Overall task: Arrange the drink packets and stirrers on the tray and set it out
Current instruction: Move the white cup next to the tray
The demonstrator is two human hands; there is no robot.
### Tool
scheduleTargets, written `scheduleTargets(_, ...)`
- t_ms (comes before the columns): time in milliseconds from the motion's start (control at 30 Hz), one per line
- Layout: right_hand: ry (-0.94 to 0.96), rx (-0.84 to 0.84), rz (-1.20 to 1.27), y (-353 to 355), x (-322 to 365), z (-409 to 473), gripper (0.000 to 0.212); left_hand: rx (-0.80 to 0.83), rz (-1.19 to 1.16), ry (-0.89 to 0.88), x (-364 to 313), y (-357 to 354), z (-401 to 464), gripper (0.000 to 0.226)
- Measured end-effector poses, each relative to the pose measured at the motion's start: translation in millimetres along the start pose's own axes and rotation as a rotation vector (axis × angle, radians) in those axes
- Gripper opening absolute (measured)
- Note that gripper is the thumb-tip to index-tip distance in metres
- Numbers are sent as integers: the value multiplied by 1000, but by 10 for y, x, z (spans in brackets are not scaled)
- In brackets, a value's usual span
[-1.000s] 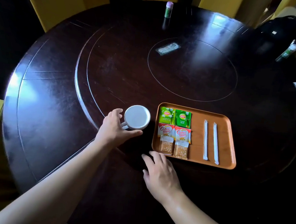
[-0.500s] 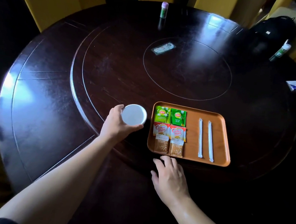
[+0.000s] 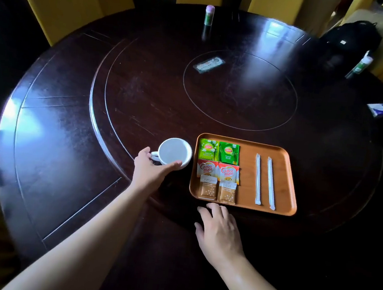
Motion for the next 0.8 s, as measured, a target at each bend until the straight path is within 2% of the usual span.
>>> scheduleTargets(133,-7,5,2,2,-1,-5,37,-17,-159,23,81,-78,-36,69)
scheduleTargets(200,-5,8,4,-3,1,-9,37,-23,-218,10,111,-100,-38,59)
scheduleTargets(300,-5,7,-2,-13,3,-10,37,3,-255,12,167,-141,-14,60)
scheduleTargets(400,-13,10,-1,-16,0,-11,37,54,-266,21,226,-172,80,97)
scheduleTargets(467,-13,12,1,-9,1,-12,36,79,-253,4,222,-181,116,106)
scheduleTargets(533,-13,13,10,2,3,-16,35,82,-233,-3,198,-175,115,99)
scheduleTargets(600,-16,22,19,7,5,-19,35,81,-222,-14,164,-154,84,78)
scheduleTargets(667,-14,32,22,18,13,-16,36,113,-234,-11,177,-158,34,69)
scheduleTargets(800,-22,118,24,14,15,-54,45,121,-176,91,391,-117,-299,47)
Point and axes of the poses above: each hand's wrist, its own z-axis towards the middle knuckle, its own y-axis out of the back of the hand, x = y × z, the point moved 8 cm from there along z, towards the middle knuckle, and after that the axes turned 11 degrees about z, right-handed, at the moved point
